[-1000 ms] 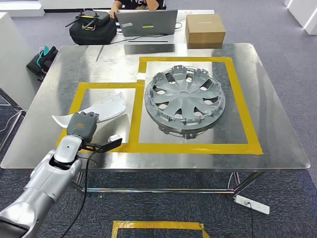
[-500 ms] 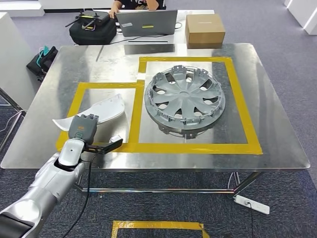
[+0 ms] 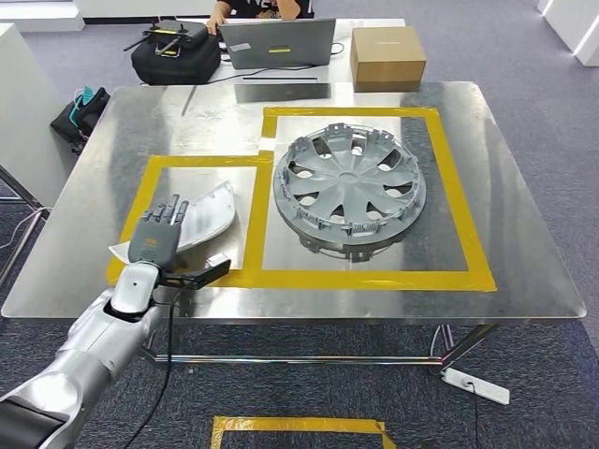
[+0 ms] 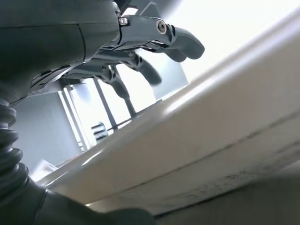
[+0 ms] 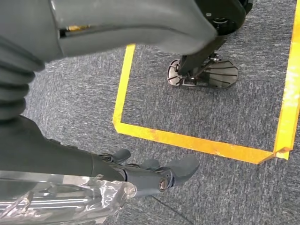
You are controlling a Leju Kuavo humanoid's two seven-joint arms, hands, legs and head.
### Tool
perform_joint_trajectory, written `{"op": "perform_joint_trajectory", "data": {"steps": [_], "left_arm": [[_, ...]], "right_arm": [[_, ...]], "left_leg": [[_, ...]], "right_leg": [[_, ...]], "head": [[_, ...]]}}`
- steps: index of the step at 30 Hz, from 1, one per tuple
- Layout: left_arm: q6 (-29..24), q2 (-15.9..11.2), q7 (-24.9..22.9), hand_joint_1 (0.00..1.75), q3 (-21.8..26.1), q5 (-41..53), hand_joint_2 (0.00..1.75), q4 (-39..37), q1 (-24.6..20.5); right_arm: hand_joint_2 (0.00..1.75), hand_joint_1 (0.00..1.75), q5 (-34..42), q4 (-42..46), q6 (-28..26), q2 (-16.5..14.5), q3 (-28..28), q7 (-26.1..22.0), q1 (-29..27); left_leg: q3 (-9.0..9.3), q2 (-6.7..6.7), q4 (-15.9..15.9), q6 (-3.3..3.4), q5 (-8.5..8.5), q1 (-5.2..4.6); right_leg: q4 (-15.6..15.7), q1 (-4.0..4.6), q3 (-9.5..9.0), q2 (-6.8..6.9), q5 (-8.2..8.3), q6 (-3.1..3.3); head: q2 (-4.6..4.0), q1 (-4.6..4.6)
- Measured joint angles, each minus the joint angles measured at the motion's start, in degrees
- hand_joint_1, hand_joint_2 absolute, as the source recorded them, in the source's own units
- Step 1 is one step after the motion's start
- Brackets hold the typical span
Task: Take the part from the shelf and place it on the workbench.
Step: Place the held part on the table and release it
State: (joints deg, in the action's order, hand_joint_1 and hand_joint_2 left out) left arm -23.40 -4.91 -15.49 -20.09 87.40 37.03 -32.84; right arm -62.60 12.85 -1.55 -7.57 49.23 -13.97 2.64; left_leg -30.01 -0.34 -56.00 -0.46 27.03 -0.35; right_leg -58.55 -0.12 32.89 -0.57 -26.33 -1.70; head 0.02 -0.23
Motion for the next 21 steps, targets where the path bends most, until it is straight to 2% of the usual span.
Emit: {"op": "perform_joint_trajectory", "data": {"steps": [7,10,15,21], "left_arm": [[-3.0,0.1,0.7,0.00,1.9,-0.8,0.00,-0.8,0.0],[-6.3,0.5,5.6,0.00,4.0,-6.0,0.00,-0.7,0.3],[-10.7,2.4,19.0,0.00,10.1,-22.8,0.00,4.4,3.7],[-10.4,4.1,24.4,0.00,14.1,-30.8,0.00,13.5,8.6]], "right_arm": [[0.00,0.00,0.0,0.0,-0.3,-0.3,0.2,0.0,-0.1],[0.00,0.00,0.1,0.0,-0.5,-0.5,0.5,0.1,-0.1],[0.00,0.00,0.6,0.0,-1.3,-1.1,1.0,0.4,-0.5],[0.00,0.00,1.1,0.0,-1.7,-1.7,1.7,0.2,-0.7]], "left_leg": [[0.00,0.00,0.0,0.00,0.00,0.00],[0.00,0.00,0.0,0.00,0.00,0.00],[0.00,0.01,0.0,0.00,0.00,-0.01],[-0.01,0.01,0.0,0.00,0.01,0.00]], "right_leg": [[0.0,0.00,0.00,0.00,0.00,0.00],[0.0,0.00,0.00,0.00,0.00,0.00],[0.0,0.00,0.00,-0.01,0.00,0.00],[0.0,0.00,0.00,-0.01,-0.01,0.00]], "head": [[0.00,-0.01],[0.00,0.00],[0.00,0.00],[0.00,0.01]]}}
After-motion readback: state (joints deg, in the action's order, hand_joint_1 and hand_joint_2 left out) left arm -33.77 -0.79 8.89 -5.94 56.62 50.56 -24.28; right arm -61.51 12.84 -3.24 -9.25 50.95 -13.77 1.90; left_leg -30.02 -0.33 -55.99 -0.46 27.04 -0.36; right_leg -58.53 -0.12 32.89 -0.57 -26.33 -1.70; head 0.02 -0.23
